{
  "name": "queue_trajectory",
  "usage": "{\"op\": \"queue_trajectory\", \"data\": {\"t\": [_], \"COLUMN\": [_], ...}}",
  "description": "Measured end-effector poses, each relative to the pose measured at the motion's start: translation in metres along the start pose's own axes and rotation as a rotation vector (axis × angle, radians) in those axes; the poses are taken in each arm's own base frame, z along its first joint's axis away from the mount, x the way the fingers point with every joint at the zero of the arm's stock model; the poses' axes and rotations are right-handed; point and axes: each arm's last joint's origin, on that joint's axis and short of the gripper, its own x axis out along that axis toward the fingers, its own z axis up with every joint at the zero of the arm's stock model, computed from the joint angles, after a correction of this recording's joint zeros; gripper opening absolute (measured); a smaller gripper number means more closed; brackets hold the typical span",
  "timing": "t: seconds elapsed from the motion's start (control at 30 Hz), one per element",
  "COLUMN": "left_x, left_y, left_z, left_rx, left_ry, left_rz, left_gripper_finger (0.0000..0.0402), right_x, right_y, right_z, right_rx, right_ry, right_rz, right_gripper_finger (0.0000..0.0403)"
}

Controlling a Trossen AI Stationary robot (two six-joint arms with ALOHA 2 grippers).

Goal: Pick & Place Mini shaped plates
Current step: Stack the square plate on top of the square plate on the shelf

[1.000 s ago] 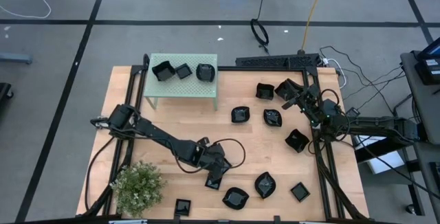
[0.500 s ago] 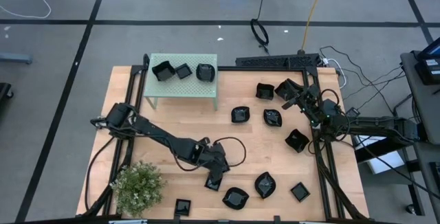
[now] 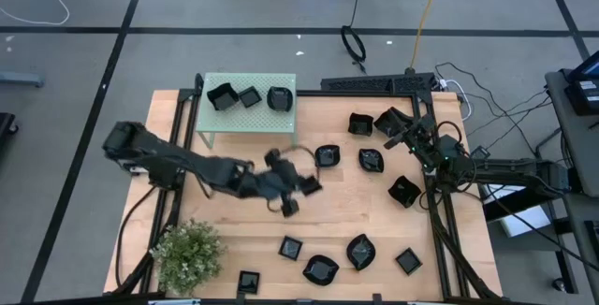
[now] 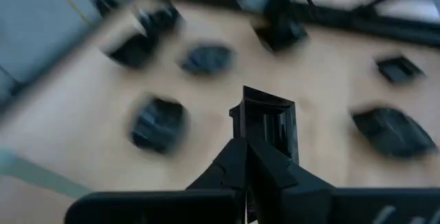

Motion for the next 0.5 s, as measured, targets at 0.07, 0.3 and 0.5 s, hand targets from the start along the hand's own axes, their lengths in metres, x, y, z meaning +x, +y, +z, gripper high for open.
{"op": "queue_trajectory", "data": {"t": [0.07,0.3,0.5], "left_x": [-0.011,-0.036,-0.039], "left_y": [0.015,0.082,0.151], "left_z": [0.013,0.046,0.05], "left_rx": [0.038,0.067,0.098], "left_ry": [-0.047,-0.134,-0.033], "left_rz": [0.04,0.194,0.297], "left_gripper_finger": [0.0007,0.0009,0.0007], "right_x": [0.0,0.0,0.0], "right_y": [0.0,0.0,0.0], "right_z": [0.0,0.0,0.0], "right_rx": [0.0,0.0,0.0], "right_ry": [0.0,0.0,0.0], "right_rz": [0.0,0.0,0.0], "right_gripper_finger": [0.0052,0.0052,0.0052]}}
